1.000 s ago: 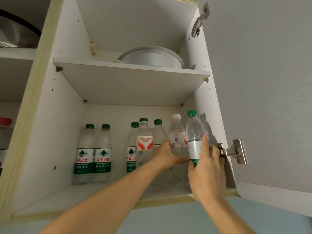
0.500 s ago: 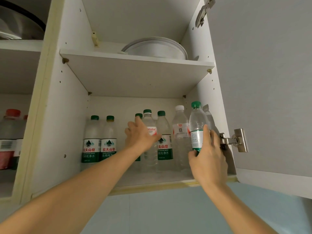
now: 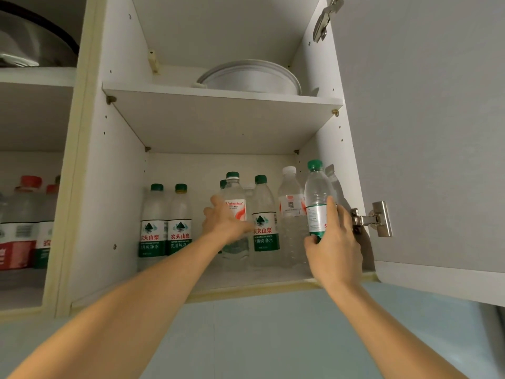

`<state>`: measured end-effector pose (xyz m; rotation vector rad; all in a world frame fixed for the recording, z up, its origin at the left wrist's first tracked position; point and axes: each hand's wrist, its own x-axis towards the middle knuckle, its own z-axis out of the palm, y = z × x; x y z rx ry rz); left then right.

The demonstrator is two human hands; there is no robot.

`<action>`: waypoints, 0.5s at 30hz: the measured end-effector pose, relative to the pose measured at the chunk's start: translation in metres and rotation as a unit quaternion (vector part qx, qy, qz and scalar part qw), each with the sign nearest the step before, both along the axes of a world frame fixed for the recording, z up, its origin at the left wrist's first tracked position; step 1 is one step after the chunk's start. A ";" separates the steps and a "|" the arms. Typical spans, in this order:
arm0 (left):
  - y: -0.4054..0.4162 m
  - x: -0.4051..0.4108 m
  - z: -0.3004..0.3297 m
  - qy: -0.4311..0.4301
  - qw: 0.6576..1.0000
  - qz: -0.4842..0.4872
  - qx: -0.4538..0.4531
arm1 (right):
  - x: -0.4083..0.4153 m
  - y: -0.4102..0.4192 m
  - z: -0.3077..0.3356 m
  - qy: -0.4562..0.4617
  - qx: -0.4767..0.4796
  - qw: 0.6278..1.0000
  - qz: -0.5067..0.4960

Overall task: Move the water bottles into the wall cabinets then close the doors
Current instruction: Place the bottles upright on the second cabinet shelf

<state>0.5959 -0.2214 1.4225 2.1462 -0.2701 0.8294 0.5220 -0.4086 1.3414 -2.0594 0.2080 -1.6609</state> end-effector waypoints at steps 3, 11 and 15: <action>0.020 -0.002 0.001 0.006 1.000 0.016 0.000 | -0.002 0.000 0.001 0.003 0.010 1.000 0.001; 0.076 -0.015 -0.010 -0.032 0.994 0.102 -0.012 | -0.013 0.003 0.004 0.010 0.030 0.999 0.033; 0.101 -0.024 -0.011 -0.046 0.989 0.137 -0.013 | -0.019 0.004 0.004 0.005 0.030 0.997 0.070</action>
